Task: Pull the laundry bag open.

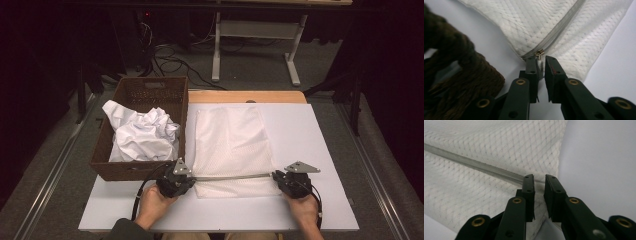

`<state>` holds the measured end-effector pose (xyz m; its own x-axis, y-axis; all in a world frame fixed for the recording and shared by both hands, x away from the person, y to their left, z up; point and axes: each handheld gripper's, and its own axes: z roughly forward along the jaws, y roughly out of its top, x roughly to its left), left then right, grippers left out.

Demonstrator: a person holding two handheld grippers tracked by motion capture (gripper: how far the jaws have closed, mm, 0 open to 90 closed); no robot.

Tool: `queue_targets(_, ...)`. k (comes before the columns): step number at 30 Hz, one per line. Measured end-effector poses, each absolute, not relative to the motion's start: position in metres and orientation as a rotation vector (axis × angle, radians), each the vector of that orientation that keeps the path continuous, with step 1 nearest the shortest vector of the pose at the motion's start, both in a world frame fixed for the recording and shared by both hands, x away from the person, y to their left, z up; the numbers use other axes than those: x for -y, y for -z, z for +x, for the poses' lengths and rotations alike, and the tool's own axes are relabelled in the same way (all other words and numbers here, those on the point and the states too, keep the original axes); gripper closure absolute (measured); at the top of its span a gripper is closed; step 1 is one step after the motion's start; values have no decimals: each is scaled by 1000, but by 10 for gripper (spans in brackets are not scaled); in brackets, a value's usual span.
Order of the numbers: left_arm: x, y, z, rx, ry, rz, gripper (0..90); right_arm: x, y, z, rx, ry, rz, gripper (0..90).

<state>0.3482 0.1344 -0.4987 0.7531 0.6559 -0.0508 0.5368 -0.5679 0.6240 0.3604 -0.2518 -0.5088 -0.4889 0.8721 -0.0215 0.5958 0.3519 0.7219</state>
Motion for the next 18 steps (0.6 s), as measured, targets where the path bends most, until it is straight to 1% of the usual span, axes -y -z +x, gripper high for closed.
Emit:
queue_targets(7,-135,494,346,-885,-227,2296,692,252,507,358,-2229,-939,1266,717)
queue_targets(10,-134,492,342,-896,-258,2293,624,252,507,360,-2234,-942,1267,695)
queue_targets(13,-130,488,337,-868,-289,2287,546,251,506,361,-2229,-963,1269,658)
queue_targets(18,-129,486,333,-854,-280,2257,495,251,505,363,-2213,-990,1275,629)
